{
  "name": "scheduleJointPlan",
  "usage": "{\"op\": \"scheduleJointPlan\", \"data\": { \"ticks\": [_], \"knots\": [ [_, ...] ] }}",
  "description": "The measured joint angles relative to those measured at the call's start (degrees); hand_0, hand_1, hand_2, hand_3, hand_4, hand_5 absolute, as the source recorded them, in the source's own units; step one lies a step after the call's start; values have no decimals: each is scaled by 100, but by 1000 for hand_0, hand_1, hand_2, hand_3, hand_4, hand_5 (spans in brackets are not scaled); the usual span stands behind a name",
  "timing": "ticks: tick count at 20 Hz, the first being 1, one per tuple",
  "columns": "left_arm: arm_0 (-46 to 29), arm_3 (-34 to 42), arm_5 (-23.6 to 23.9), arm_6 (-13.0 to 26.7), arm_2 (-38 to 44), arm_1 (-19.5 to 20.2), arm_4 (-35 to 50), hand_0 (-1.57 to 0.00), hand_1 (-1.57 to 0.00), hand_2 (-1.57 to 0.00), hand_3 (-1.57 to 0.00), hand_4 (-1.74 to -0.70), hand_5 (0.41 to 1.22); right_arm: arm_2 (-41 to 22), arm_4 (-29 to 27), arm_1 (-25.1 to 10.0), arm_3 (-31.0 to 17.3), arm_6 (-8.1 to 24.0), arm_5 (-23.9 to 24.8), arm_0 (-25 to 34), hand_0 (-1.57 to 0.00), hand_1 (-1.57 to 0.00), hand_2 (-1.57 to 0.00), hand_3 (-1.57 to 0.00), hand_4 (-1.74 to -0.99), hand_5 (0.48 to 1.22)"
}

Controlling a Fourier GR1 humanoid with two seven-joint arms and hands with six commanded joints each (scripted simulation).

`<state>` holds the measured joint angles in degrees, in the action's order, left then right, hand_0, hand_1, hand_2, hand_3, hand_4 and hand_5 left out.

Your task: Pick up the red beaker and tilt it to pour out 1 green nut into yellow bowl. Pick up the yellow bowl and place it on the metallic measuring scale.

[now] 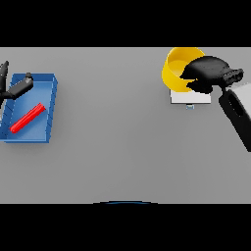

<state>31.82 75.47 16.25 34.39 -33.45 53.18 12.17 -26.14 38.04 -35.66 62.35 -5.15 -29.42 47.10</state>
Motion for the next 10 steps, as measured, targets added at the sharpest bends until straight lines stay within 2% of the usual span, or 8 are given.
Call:
{"op": "scheduleJointPlan", "data": {
  "ticks": [2,5,8,10],
  "knots": [
    [101,-58,3,53,-11,-27,-54,1,1,1,1,-829,774,-25,55,-2,-293,-200,208,51,-1571,-1571,-1571,-1168,-1720,1221],
    [108,-122,-38,23,8,39,21,1,1,1,1,-819,763,-17,115,100,-936,-169,443,151,-1571,-1571,-1571,-1227,-1722,1221],
    [105,-106,8,31,-25,30,23,1,1,1,1,-814,757,-51,199,208,-1526,-254,752,224,-1571,-1566,-1571,-1360,-1724,1221],
    [48,-63,-3,44,-60,60,23,1,1,1,1,-807,749,-83,221,295,-1843,-426,960,280,-1571,-1568,-1571,-1410,-1724,1221]
  ]
}}
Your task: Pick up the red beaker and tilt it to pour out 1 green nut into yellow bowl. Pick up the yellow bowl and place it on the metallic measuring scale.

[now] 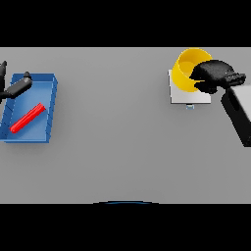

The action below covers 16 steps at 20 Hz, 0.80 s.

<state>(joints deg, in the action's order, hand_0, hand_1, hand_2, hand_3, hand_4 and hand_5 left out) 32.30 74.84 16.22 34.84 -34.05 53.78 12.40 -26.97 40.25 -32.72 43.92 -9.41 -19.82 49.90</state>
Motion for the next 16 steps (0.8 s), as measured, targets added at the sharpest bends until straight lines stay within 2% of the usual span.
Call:
{"op": "scheduleJointPlan", "data": {
  "ticks": [4,6,8,10,11,12,14,16],
  "knots": [
    [55,5,47,-37,6,23,14,1,1,1,1,-796,729,-50,19,168,-518,-74,248,120,-1571,-1499,-1565,-1500,-1727,1221],
    [139,-71,56,10,-42,-102,-8,1,1,1,1,-805,728,-62,15,199,-734,-103,310,155,-1571,-1475,-1567,-1510,-1727,1221],
    [223,-133,59,11,-88,-37,64,1,1,1,1,-806,734,-87,-12,231,-850,-141,366,180,-1548,-1420,-1568,-1481,-1721,1221],
    [215,-153,30,-24,-100,-42,62,1,1,1,1,-811,740,-84,-37,261,-1125,-274,349,332,-1536,-1411,-1569,-1165,-1728,1221],
    [180,-160,58,-70,-96,-58,66,1,1,1,1,-813,745,-82,-66,271,-1186,-228,290,366,-1543,-1443,-1496,-1022,-1659,1221],
    [202,-201,53,-58,-136,-141,54,1,1,1,1,-812,745,-43,-120,306,-1255,-218,196,427,-1525,-1350,-1348,-907,-1596,1134],
    [237,-228,-5,-4,-145,-133,57,1,1,1,1,-815,744,-26,-167,354,-1314,-187,213,347,-975,-866,-954,-762,-1504,983],
    [255,-262,8,11,-142,-161,57,1,1,1,1,-809,742,-41,-161,394,-1357,-175,140,397,-624,-554,-694,-670,-1444,887]
  ]
}}
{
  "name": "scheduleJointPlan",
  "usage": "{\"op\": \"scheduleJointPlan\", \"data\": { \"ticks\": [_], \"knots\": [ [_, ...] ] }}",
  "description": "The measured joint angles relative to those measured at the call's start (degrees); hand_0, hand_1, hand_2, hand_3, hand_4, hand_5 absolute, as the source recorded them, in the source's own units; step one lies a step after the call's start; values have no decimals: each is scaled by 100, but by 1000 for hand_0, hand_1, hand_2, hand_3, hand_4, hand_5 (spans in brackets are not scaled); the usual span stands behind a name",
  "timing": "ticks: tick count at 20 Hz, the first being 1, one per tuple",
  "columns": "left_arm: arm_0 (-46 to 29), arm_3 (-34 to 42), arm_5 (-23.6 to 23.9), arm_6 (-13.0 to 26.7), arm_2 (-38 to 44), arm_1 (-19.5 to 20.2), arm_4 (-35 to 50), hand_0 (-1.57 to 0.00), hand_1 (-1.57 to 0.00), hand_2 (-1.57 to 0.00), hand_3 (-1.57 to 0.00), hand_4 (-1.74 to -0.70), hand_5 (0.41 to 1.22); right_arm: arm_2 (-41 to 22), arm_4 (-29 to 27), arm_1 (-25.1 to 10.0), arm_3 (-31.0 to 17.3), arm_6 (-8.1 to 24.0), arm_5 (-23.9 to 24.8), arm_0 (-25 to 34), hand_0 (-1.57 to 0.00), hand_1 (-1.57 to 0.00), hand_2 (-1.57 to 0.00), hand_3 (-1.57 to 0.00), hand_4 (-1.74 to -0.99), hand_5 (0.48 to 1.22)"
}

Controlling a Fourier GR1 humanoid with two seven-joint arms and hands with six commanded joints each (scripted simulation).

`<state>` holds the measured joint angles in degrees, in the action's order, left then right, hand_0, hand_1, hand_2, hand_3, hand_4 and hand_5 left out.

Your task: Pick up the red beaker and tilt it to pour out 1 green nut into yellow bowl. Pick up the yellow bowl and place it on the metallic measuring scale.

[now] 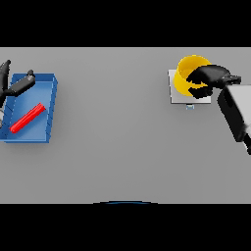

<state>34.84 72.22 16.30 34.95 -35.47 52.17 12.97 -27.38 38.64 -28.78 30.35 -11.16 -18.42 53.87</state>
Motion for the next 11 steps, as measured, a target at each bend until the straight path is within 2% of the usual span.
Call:
{"op": "scheduleJointPlan", "data": {
  "ticks": [3,4,6,8,11],
  "knots": [
    [21,12,6,-7,9,29,-17,1,1,1,1,-809,739,-8,34,33,-156,-14,-32,93,-319,-283,-449,-572,-1397,799],
    [3,-41,1,-85,26,2,2,1,1,1,1,-810,739,-32,55,34,-196,-130,-9,91,-255,-226,-390,-541,-1385,780],
    [2,-9,20,-32,4,-30,7,1,1,1,1,-812,736,-75,119,105,-331,-190,19,171,-163,-144,-288,-475,-1356,755],
    [8,-30,22,-23,-27,-40,-37,1,1,1,1,-812,734,-129,183,69,-464,-404,16,211,-104,-92,-207,-413,-1336,741],
    [33,-69,15,0,43,-26,29,1,1,1,1,-821,734,-153,213,68,-537,-412,-31,241,-53,-47,-115,-348,-1308,733]
  ]
}}
